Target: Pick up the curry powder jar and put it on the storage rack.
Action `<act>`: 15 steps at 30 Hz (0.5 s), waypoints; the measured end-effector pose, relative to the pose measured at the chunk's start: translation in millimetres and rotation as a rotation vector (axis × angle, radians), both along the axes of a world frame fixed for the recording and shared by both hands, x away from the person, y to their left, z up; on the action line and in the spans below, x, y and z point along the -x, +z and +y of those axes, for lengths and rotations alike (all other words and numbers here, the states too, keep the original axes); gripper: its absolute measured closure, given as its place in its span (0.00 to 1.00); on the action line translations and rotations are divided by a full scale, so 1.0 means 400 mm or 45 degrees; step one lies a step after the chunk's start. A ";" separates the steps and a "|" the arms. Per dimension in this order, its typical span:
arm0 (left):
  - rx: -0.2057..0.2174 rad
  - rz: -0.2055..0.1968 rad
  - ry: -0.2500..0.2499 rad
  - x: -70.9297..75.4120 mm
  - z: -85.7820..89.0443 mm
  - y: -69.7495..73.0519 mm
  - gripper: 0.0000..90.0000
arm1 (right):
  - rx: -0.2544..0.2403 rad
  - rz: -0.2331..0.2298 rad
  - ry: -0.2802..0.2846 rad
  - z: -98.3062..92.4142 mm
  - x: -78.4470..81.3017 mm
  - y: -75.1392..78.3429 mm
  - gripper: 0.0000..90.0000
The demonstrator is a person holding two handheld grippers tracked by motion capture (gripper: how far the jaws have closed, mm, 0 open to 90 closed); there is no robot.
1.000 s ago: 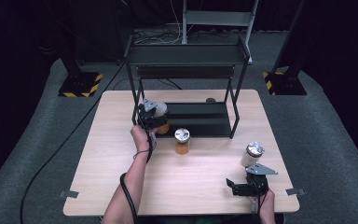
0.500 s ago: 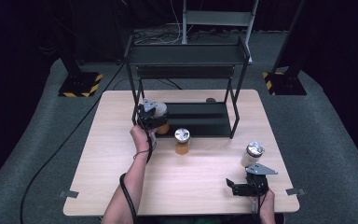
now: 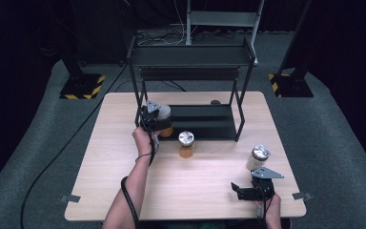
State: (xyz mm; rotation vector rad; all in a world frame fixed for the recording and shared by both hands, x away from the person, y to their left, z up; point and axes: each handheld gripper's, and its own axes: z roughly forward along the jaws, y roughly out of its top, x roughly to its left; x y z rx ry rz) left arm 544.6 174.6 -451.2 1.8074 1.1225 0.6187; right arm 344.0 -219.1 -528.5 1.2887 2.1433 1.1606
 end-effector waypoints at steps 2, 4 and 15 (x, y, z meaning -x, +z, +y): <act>-0.008 0.030 0.000 -0.001 0.005 -0.003 0.18 | 0.001 0.000 0.001 0.000 0.000 0.000 0.01; -0.006 0.055 -0.021 -0.001 0.010 -0.005 0.16 | 0.002 0.001 0.001 0.000 0.000 0.000 0.01; -0.256 0.169 -0.188 0.014 -0.012 -0.015 0.00 | 0.007 0.006 0.002 0.002 -0.001 0.000 0.01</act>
